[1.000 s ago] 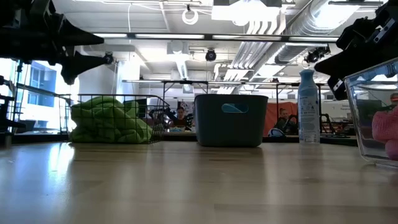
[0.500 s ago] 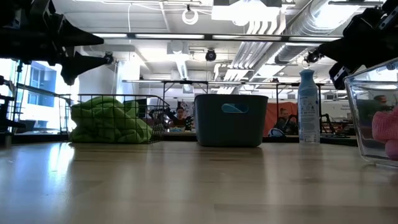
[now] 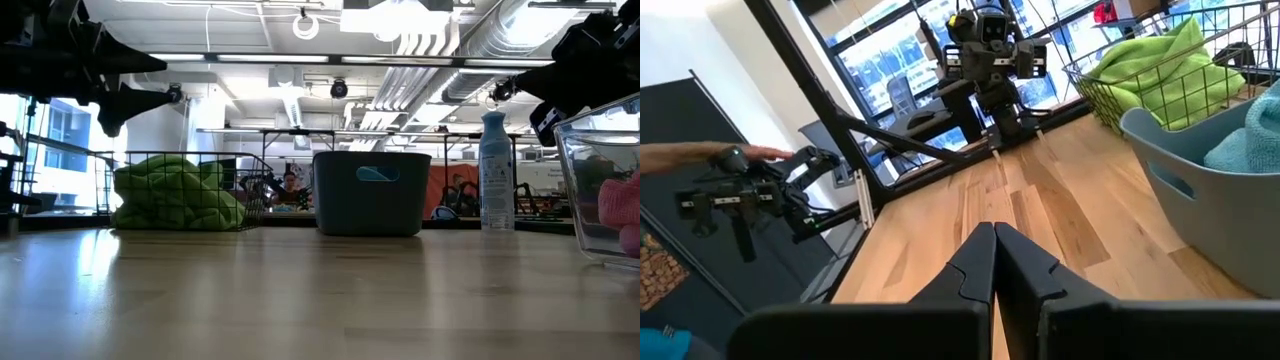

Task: Sort microfiber towel by color & place in baskets
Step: Return to Home Position

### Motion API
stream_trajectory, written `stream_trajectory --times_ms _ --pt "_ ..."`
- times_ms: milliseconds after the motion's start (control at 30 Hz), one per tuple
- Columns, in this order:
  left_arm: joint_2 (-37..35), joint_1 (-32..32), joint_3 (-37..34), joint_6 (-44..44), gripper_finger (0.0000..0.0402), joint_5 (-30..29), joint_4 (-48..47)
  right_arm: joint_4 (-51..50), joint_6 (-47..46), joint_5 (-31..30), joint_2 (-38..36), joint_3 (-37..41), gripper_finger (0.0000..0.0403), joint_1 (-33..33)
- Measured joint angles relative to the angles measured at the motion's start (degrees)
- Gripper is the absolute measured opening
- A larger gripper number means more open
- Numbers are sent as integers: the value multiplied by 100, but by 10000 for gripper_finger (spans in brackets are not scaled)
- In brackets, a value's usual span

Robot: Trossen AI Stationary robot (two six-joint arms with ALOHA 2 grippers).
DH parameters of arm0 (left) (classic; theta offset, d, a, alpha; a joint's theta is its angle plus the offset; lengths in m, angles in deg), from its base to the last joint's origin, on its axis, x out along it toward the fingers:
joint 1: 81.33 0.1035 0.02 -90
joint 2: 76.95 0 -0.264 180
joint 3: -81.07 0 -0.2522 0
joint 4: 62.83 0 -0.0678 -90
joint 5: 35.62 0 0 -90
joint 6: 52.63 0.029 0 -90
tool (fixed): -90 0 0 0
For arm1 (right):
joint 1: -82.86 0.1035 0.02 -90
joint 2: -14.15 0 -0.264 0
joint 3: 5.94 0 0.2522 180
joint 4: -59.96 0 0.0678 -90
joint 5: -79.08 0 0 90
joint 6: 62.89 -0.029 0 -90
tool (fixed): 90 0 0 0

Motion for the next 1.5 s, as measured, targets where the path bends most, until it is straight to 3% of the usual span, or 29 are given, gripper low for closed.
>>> stream_trajectory --times_ms 533,633,933,1500 --pt "-2 0 -4 59 250 -1 -1 0 0 4 7 0 0 -2" --pt "1 76 -4 1031 250 17 1 0 0 4 7 0 0 -2" --pt "0 45 -4 2606 250 287 -33 0 0 4 7 2 0 -2" --pt "14 87 -4 2253 250 299 -31 0 0 4 9 2 0 -2"
